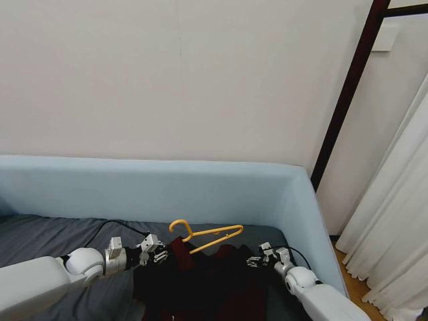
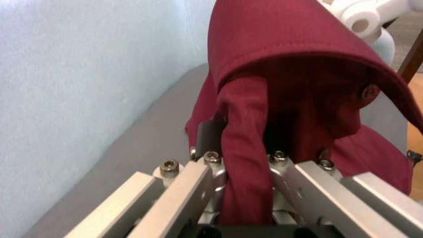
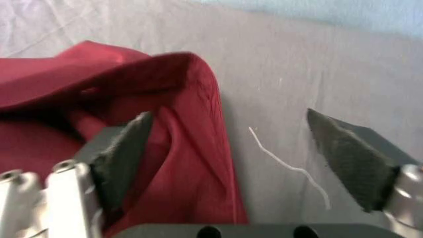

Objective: Pick up the clothes from the sofa and hang them on the clothes hanger.

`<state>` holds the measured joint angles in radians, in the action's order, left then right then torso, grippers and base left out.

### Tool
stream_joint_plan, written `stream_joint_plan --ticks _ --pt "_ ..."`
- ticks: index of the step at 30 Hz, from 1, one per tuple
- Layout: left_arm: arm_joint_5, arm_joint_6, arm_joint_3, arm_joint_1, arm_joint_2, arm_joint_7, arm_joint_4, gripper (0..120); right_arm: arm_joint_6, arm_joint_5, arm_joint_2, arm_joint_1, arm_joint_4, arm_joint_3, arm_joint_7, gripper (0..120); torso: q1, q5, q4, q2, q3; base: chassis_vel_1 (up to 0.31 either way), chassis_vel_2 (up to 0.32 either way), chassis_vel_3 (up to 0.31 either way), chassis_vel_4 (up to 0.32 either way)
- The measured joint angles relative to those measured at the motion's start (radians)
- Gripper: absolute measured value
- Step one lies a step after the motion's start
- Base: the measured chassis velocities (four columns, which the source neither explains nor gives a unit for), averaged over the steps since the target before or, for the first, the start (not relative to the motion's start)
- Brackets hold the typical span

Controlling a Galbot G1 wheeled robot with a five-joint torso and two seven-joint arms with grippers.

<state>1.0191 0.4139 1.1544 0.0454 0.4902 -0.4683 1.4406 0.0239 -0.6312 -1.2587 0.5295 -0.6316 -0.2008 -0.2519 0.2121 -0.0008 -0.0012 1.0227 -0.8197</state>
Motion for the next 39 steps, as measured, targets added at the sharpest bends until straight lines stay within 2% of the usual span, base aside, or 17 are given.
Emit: stream_joint_plan --ticks 7,10,11,14,16,19,24,32,36,39 --pt "-0.010 -0.001 0.005 -0.004 -0.011 0.000 0.008 1 0.001 -0.004 -0.031 0.002 0.028 0.014 -0.019 64 0.000 0.0000 0.0001 0.000 0.000 0.000 0.000 0.000 0.000" --pt "-0.013 -0.001 0.002 0.004 -0.011 0.003 0.006 1 0.003 -0.003 -0.023 0.007 0.010 -0.001 -0.026 49 0.000 -0.0002 0.0000 0.000 0.000 0.000 0.000 0.000 0.000" --pt "-0.013 -0.001 0.002 0.004 -0.011 0.003 0.006 1 0.003 -0.003 -0.023 0.007 0.010 -0.001 -0.026 49 0.000 -0.0002 0.0000 0.000 0.000 0.000 0.000 0.000 0.000" --pt "-0.013 0.000 0.001 0.007 -0.012 0.004 0.009 1 0.012 -0.003 -0.017 0.003 0.007 -0.006 -0.028 36 0.000 -0.0001 -0.0001 0.000 0.000 0.000 0.000 0.000 0.000" --pt "-0.013 0.000 0.001 0.007 -0.013 0.004 0.009 1 0.018 -0.002 -0.015 0.002 0.008 -0.010 -0.028 34 0.000 -0.0001 -0.0001 0.000 0.000 0.000 0.000 0.000 0.000" --pt "-0.013 0.001 0.001 0.006 -0.011 0.012 0.008 1 0.046 -0.002 0.000 -0.001 0.011 -0.026 -0.029 18 0.000 -0.0001 -0.0001 0.000 0.000 0.000 0.000 0.000 0.000" --pt "-0.013 0.001 0.001 0.004 -0.007 0.016 0.010 1 0.059 0.001 0.010 0.002 0.005 -0.047 -0.030 1 0.000 0.0000 -0.0001 0.000 0.000 0.000 0.000 0.000 0.000" --pt "-0.016 0.001 0.002 0.006 -0.016 0.015 0.017 1 0.085 0.006 0.018 0.015 -0.024 -0.049 -0.007 0 0.000 0.0002 -0.0001 0.000 0.000 0.000 0.000 0.000 0.000" --pt "-0.021 0.004 0.002 0.005 -0.027 0.013 0.023 1 0.073 -0.026 0.037 0.020 -0.079 -0.028 0.023 0 0.000 0.0000 0.0002 0.000 0.000 0.000 0.000 0.000 0.000" --pt "-0.035 0.011 0.020 -0.016 -0.041 -0.002 0.015 1 0.040 -0.085 0.082 0.034 -0.181 -0.005 0.070 0 0.000 0.0001 0.0000 0.000 0.000 0.000 0.000 0.000 0.000"
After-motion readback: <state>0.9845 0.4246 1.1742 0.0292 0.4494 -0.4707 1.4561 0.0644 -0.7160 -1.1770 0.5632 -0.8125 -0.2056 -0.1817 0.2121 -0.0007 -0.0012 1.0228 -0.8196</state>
